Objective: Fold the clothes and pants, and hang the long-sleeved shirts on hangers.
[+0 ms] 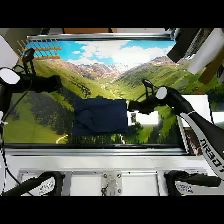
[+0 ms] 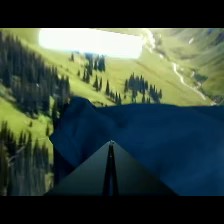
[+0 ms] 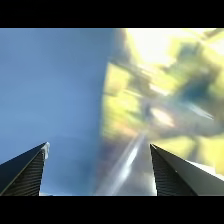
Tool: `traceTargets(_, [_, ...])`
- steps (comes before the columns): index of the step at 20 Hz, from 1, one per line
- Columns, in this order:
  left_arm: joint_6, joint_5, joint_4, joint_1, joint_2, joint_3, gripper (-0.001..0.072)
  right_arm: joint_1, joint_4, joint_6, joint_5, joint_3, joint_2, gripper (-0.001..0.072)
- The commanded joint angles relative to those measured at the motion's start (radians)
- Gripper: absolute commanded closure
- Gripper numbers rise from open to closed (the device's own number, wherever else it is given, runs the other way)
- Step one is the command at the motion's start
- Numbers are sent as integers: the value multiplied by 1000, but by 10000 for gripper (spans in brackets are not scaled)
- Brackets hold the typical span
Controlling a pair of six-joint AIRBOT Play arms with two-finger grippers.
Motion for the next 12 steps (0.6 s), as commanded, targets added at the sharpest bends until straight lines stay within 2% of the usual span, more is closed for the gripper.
traceTargets(1, [10, 76, -1, -32, 73, -139, 699, -83, 133, -118, 23, -96, -40, 0])
traceTargets(5, [9, 95, -7, -31, 89, -161, 699, -34, 377, -271, -39, -89, -137, 0])
traceTargets(12, [10, 94, -7, -31, 89, -161, 699, 110, 525, -282, -82, 21, -263, 11])
